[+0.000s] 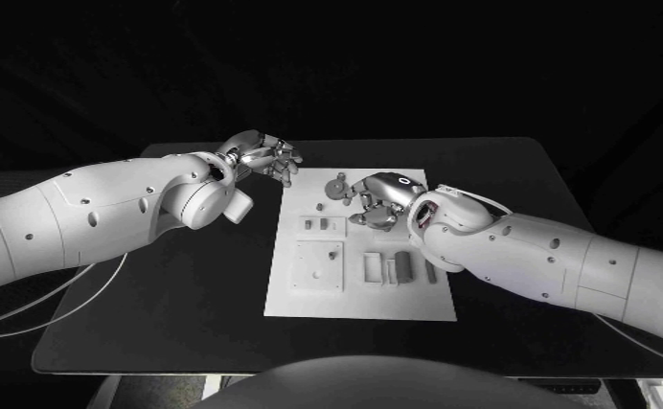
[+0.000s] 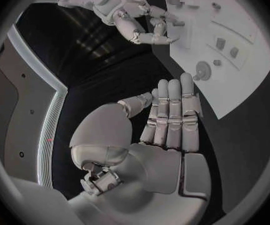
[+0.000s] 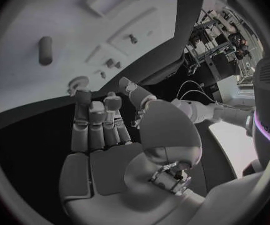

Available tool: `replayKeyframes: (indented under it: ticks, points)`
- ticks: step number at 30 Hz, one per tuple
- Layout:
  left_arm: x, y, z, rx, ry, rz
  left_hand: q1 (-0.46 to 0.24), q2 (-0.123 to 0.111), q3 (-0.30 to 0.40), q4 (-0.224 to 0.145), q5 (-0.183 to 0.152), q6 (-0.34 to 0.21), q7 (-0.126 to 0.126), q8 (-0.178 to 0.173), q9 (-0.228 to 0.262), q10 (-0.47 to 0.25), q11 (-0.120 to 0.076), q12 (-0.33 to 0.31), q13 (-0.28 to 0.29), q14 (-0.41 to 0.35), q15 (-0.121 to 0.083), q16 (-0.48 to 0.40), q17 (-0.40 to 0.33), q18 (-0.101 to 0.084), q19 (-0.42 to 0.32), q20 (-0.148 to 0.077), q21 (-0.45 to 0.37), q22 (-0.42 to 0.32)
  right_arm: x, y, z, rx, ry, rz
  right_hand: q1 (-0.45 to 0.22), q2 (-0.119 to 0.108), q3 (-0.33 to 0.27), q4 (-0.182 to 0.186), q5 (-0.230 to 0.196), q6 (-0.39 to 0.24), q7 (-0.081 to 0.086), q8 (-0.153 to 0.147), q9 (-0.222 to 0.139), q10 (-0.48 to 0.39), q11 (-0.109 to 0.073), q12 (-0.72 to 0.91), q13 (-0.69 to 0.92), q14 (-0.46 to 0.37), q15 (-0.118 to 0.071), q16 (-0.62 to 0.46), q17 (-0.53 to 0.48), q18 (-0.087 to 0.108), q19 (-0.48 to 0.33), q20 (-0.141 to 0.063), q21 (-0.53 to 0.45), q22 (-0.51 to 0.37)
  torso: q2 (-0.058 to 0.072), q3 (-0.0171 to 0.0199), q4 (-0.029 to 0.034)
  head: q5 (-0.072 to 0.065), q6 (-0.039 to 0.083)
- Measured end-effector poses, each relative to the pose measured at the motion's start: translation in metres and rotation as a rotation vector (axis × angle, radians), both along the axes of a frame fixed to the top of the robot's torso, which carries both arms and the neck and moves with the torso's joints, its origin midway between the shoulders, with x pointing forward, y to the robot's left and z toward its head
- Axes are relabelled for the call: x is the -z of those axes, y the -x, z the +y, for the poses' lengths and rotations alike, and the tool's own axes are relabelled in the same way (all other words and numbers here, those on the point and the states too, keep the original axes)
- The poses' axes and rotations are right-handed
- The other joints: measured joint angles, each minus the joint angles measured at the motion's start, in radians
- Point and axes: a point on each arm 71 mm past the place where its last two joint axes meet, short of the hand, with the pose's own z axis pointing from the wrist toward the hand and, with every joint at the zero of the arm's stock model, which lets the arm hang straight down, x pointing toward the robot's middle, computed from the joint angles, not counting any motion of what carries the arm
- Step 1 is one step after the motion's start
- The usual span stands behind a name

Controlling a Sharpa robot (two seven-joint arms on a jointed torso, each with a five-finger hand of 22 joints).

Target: Assemble the parts on the task board

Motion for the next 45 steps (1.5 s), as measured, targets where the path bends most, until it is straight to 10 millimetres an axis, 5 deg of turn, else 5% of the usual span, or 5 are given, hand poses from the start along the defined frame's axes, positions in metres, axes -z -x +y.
replayKeyframes:
  ticks: [12, 20, 25, 27, 45]
  points:
    - [0.000, -0.001, 0.002, -0.004, -0.002, -0.002, 0.000, -0.019, -0.026, -0.008, 0.000, -0.004, 0.004, -0.007, 0.003, -0.006, 0.006, 0.000, 0.004, -0.012, 0.005, 0.000, 0.000, 0.000, -0.011, 0.003, 0.000, 0.005, -0.031, -0.028, -0.054, 0.127, -0.008, -0.030, -0.009, -0.009, 0.000, 0.000, 0.000, 0.000, 0.000, 0.009, -0.001, 0.011, -0.004, 0.004, -0.001, 0.015, -0.004, 0.001, -0.001, 0.000, 0.013, -0.009, 0.008, 0.000, 0.000, 0.0005, 0.0004, -0.006, 0.016]
    - [0.000, -0.002, 0.000, -0.001, 0.001, -0.009, -0.034, -0.032, -0.166, -0.096, 0.000, -0.011, 0.011, -0.050, -0.030, -0.013, 0.005, -0.005, 0.012, -0.019, 0.005, 0.008, -0.008, 0.000, -0.020, 0.005, -0.011, 0.013, -0.020, -0.036, -0.069, 0.156, 0.033, 0.015, -0.032, -0.032, -0.016, 0.002, 0.000, 0.000, 0.000, 0.008, -0.010, 0.010, -0.003, 0.004, -0.004, 0.015, -0.004, 0.001, -0.003, 0.000, 0.012, -0.009, 0.008, 0.000, 0.001, 0.0005, 0.0004, -0.014, 0.018]
    - [0.000, -0.002, 0.000, 0.000, 0.003, -0.014, -0.037, -0.029, -0.186, -0.128, 0.000, -0.007, 0.015, -0.080, -0.082, -0.013, 0.005, -0.012, 0.012, -0.026, 0.005, 0.012, -0.017, 0.000, -0.020, 0.005, -0.022, 0.013, -0.006, -0.031, -0.072, 0.155, 0.054, 0.052, -0.054, -0.054, -0.052, 0.001, 0.004, -0.044, -0.001, -0.030, -0.029, -0.015, 0.022, -0.001, -0.004, -0.008, 0.019, -0.004, -0.003, 0.000, -0.012, -0.003, 0.000, 0.000, 0.001, 0.0013, 0.0012, -0.020, 0.019]
    - [-0.001, -0.002, 0.001, 0.000, 0.004, -0.016, -0.037, -0.029, -0.187, -0.130, 0.000, -0.006, 0.017, -0.082, -0.092, -0.013, 0.005, -0.016, 0.012, -0.026, 0.005, 0.012, -0.018, 0.000, -0.020, 0.005, -0.022, 0.012, -0.003, -0.030, -0.075, 0.153, 0.061, 0.062, -0.057, -0.057, -0.062, 0.001, 0.008, -0.076, 0.019, -0.039, -0.034, -0.020, 0.027, -0.001, -0.004, -0.012, 0.022, -0.004, -0.003, 0.000, -0.015, 0.000, 0.000, 0.000, 0.001, 0.0015, 0.0013, -0.021, 0.018]
    - [-0.001, -0.002, 0.001, 0.000, 0.006, -0.020, -0.037, -0.029, -0.198, -0.141, 0.000, -0.006, 0.017, -0.088, -0.114, -0.012, 0.005, -0.020, 0.012, -0.026, 0.005, 0.012, -0.023, -0.003, -0.020, 0.005, -0.026, 0.010, 0.033, -0.016, -0.078, 0.142, 0.111, 0.133, -0.071, -0.062, -0.088, 0.003, 0.019, -0.103, 0.029, -0.039, -0.041, -0.036, 0.036, 0.004, 0.000, -0.024, 0.034, -0.004, 0.000, -0.005, -0.021, 0.006, -0.004, 0.000, 0.001, -0.0001, 0.0034, -0.020, 0.014]
